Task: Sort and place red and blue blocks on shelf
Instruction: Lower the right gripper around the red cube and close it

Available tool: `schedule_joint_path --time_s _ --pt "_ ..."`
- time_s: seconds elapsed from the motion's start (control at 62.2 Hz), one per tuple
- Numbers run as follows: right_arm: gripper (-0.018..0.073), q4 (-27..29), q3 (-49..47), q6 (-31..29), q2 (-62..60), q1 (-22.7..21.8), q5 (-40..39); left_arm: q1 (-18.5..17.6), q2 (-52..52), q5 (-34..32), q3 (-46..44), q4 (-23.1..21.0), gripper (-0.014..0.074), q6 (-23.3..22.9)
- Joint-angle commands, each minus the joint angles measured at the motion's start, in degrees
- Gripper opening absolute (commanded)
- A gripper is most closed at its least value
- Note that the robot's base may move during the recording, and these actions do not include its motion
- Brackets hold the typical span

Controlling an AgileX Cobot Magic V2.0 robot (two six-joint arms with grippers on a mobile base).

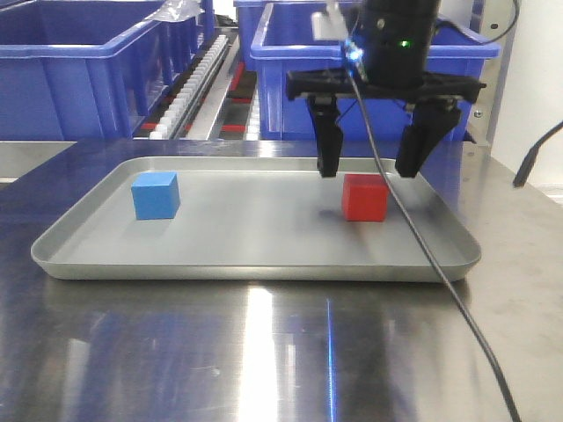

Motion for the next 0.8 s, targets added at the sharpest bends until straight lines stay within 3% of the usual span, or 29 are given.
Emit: schedule_joint_path --time_s 0.0,0.691,0.788 --pt "0.0614 0.0 -1.9 0.2 -2.5 -0.1 -0.7 -0.4 -1.2 -4.6 2.6 -0.5 0.0125 -0.1" --pt "0.0613 0.3 -1.9 2.8 1.3 -0.1 0.7 -0.4 -1.2 -4.6 2.6 -0.5 0.0125 -0.1" --pt "0.0556 0.5 -2.0 2.8 1.2 -0.1 0.7 -0.4 -1.2 -4.6 2.6 -0.5 0.0125 -0.1"
